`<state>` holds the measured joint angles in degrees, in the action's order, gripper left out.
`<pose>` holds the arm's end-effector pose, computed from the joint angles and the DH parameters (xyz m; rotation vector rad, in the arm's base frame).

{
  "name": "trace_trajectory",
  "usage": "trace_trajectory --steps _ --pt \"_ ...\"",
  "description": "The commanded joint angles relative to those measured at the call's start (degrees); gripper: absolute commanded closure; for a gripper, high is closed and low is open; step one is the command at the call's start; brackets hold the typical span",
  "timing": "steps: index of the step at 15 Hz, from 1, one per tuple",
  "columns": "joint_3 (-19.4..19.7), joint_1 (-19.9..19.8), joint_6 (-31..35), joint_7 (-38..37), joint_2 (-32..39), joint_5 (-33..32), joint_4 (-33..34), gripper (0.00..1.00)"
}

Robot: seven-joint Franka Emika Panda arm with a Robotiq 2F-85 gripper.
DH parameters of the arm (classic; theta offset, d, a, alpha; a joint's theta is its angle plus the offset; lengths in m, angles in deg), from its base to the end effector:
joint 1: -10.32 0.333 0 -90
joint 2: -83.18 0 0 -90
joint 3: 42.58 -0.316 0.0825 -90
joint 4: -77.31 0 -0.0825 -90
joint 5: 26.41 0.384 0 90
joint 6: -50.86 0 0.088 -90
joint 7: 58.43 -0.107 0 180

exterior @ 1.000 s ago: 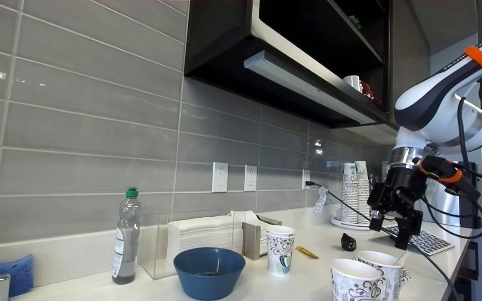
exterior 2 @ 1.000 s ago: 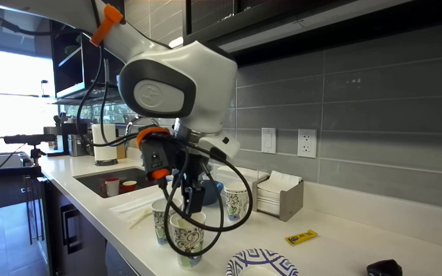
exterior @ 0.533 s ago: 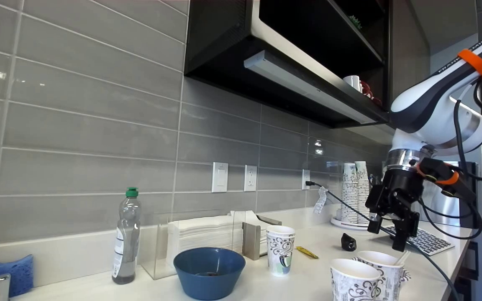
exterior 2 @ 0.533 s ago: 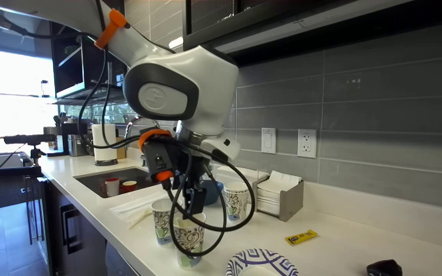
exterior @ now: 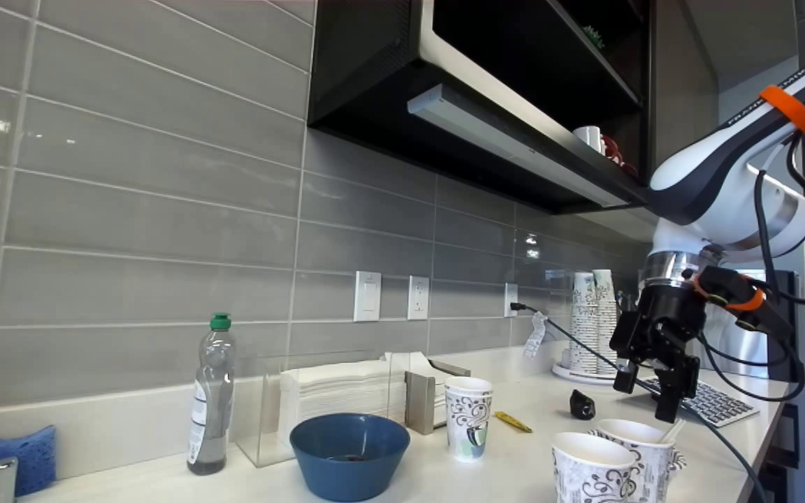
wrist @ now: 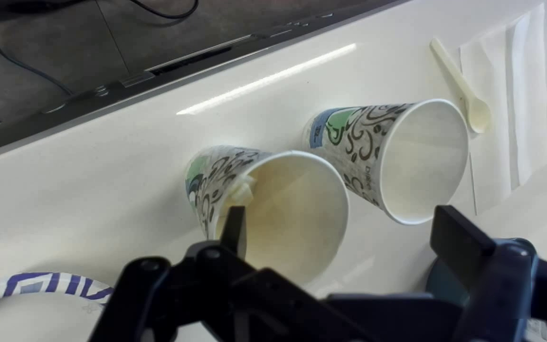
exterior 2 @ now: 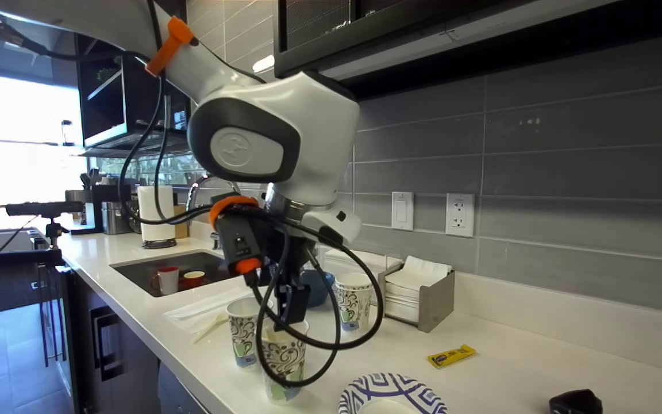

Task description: Remove the fork from the cup on the left and put it in the cup on the right then remove the spoon from the cup on the right and put it in the cup on the left.

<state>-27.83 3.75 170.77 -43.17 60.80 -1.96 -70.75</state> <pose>0.3768 -0.1228 0.3850 -2.6386 0.4257 -0.0300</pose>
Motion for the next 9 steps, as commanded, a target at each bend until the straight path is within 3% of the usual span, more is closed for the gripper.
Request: trace_trajectory --steps 1,9 --pt "-0.4 -0.3 0.1 -0.3 1.0 -0.7 1.0 0.0" --pt "0.0 0.4 -1.4 0.6 1.2 0.6 1.5 0.0"
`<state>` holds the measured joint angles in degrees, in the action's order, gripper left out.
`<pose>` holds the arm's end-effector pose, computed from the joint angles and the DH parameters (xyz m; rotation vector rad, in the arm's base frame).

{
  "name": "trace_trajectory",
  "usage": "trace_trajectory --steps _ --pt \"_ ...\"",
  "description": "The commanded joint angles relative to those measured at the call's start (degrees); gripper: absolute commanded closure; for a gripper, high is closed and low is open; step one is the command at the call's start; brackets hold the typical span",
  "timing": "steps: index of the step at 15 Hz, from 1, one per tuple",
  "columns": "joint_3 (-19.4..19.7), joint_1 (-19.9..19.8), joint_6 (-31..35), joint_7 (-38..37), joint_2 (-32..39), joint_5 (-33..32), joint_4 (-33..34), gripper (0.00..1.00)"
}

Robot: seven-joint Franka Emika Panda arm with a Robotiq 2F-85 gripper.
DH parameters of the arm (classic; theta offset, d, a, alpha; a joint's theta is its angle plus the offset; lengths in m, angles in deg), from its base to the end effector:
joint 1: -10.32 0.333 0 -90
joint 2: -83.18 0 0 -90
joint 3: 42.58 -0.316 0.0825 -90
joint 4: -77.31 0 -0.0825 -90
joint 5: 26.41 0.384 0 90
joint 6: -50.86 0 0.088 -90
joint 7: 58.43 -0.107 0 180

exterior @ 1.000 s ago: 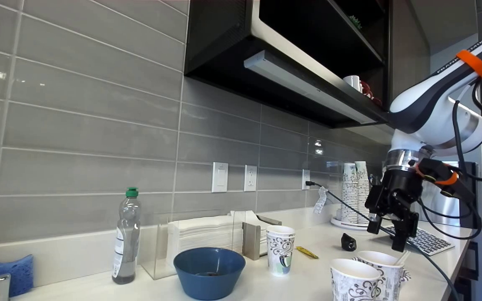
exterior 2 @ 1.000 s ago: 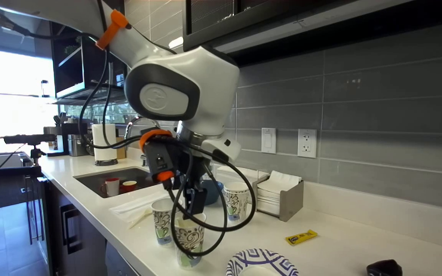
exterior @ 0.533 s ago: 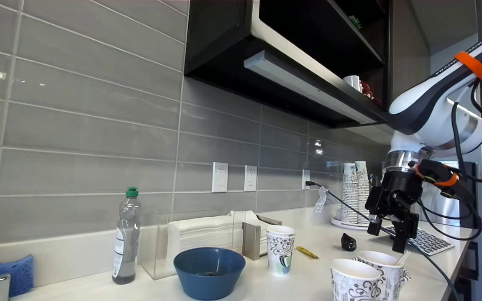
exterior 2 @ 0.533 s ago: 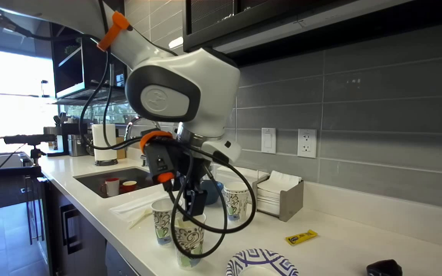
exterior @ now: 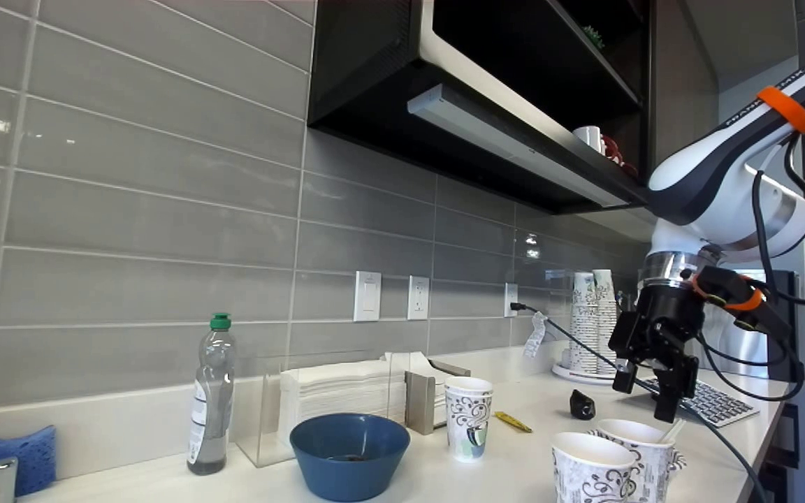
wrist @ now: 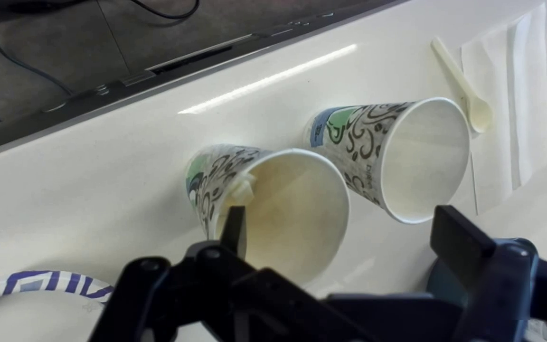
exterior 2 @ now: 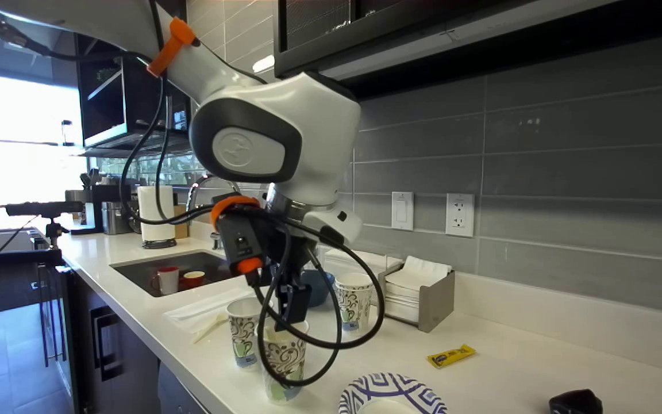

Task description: Remove the fork from the cup on the left and put it in the cup on the right then remove the spoon from the cup on the right and put it in the cup on the left.

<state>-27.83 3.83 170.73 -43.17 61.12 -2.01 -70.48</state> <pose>0.3783 -0.1229 0.3848 -2.6405 0.4241 -0.0272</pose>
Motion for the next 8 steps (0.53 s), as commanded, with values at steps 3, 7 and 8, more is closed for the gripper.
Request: trace_trajectory --steps 3,7,8 --pt "0.0 0.4 -2.3 0.8 1.3 0.7 1.4 0.0" --pt "0.1 0.8 -3.2 1.6 1.5 1.5 1.7 0.0" --pt "0.1 0.9 -3.3 1.7 1.5 1.5 1.8 0.0"
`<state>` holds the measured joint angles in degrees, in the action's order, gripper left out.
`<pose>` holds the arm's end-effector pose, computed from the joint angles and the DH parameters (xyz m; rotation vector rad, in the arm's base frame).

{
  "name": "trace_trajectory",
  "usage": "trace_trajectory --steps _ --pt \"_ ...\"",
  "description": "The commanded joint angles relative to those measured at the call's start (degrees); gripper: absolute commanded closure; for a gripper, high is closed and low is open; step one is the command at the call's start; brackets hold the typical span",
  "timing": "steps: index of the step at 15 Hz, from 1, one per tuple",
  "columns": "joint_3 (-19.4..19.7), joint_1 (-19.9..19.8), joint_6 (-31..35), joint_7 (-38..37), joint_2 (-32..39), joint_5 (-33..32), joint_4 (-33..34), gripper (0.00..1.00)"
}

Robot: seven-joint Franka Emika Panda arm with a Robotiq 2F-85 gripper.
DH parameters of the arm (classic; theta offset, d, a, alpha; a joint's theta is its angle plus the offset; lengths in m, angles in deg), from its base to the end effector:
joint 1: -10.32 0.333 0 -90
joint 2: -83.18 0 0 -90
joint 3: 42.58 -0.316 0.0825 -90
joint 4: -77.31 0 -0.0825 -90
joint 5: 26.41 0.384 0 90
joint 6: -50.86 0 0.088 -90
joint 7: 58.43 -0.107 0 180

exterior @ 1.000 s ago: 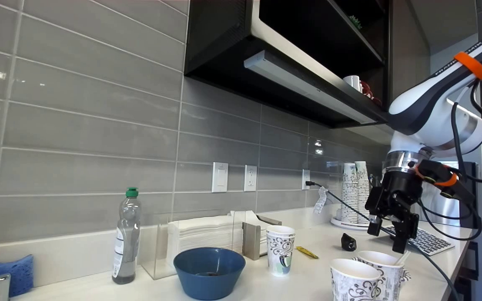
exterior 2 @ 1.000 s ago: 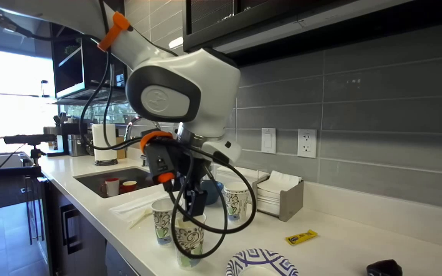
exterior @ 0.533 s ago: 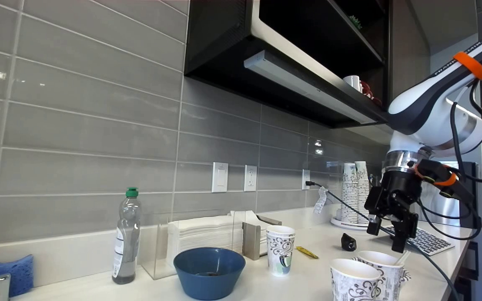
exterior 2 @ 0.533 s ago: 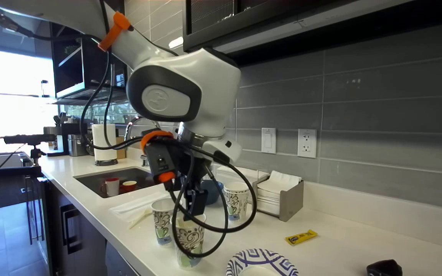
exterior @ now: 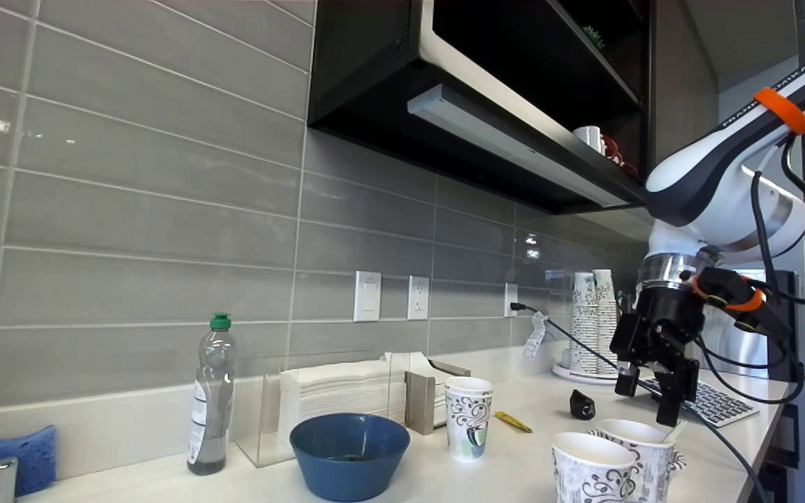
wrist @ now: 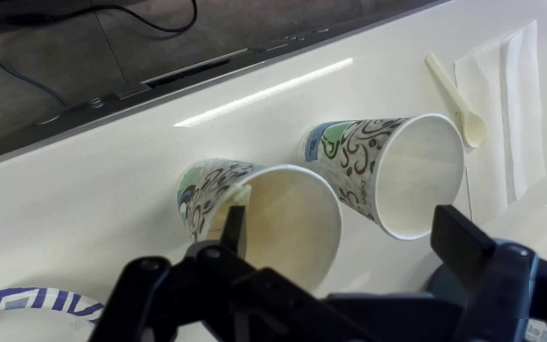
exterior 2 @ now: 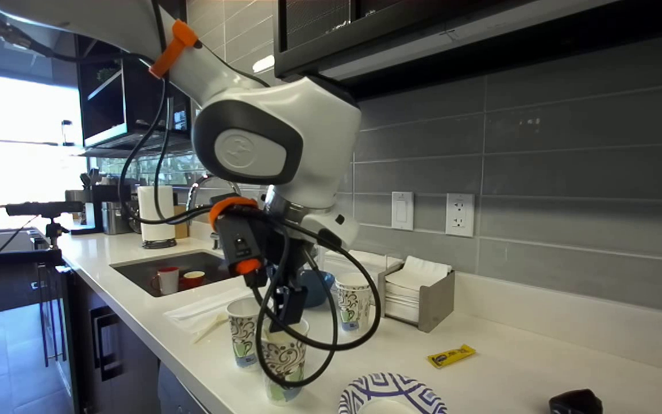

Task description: Remove the fork from the cup on the left and put it in the cup on the right then remove the spoon from the cup on the right and put it in the cup on the left.

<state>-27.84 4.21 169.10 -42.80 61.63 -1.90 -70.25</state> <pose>0.3782 -0.1181 0.3815 -2.6322 0.4000 0.0134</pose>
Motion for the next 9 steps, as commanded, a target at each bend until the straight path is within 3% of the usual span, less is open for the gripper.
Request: trace_trajectory --steps 1,9 --pt "0.1 0.6 -1.7 1.4 1.0 1.4 1.6 0.0" --pt "-0.3 0.2 -2.3 0.9 0.9 0.3 2.0 0.0"
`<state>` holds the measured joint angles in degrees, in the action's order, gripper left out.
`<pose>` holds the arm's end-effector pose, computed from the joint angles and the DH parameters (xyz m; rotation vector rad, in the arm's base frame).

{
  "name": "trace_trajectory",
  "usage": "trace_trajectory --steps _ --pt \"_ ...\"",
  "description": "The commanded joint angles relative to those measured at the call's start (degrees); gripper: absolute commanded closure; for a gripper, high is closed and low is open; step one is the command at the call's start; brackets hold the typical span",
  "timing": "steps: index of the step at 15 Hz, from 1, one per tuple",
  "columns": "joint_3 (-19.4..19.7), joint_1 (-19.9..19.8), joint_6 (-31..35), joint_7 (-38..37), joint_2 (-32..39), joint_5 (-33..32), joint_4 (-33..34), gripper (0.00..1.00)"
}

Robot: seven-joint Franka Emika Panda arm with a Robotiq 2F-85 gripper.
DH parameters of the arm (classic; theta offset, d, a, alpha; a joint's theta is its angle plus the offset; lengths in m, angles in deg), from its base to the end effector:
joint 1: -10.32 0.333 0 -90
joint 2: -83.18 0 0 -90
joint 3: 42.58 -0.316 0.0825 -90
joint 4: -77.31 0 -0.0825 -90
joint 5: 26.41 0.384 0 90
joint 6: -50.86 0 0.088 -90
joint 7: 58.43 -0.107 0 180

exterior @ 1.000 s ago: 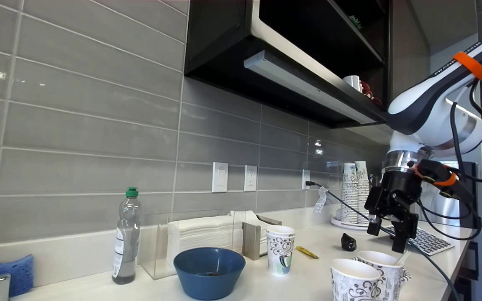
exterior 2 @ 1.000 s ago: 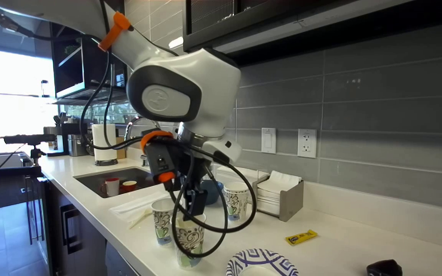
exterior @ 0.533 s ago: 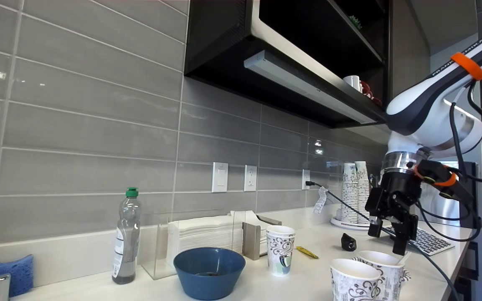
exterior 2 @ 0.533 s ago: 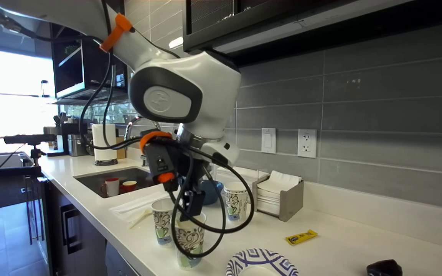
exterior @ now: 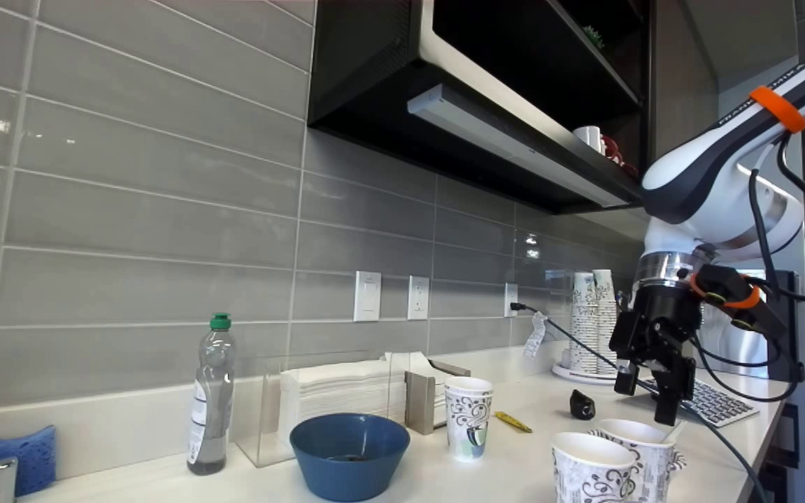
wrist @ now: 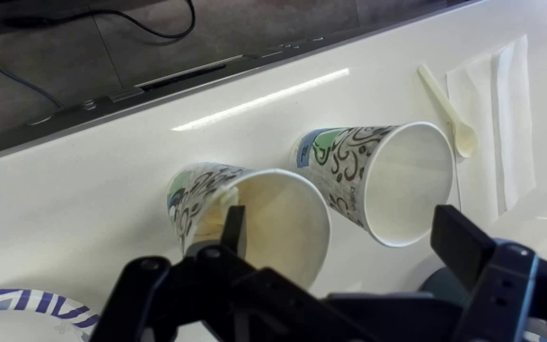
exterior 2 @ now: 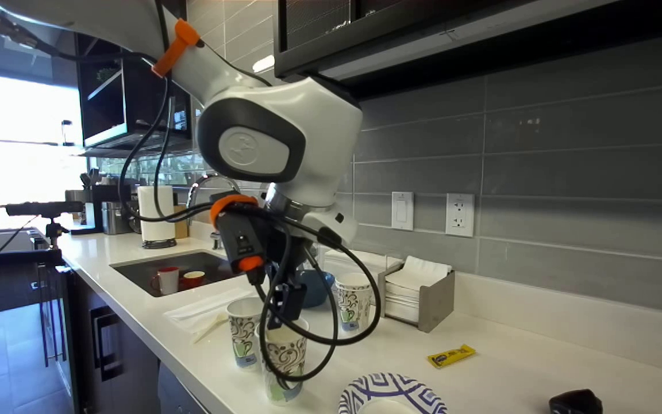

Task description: Remove the fork from the cup on the left and put it in the cup on the right then remove the spoon from the cup on the right and put it in the cup on the left.

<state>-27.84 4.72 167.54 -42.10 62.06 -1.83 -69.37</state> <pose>0.3811 -0.1142 0.3837 -2.6283 0.3634 0.0344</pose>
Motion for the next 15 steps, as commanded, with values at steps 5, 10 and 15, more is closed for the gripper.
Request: trace_trajectory --steps 5,10,15 --pt "-0.3 -1.4 0.1 -1.0 -1.1 -0.8 0.4 0.0" --pt "-0.4 -1.3 -0.5 -0.7 0.1 -0.4 0.7 0.0" --pt "-0.4 -1.2 -1.3 -0.7 0.3 -0.3 0.8 0.0"
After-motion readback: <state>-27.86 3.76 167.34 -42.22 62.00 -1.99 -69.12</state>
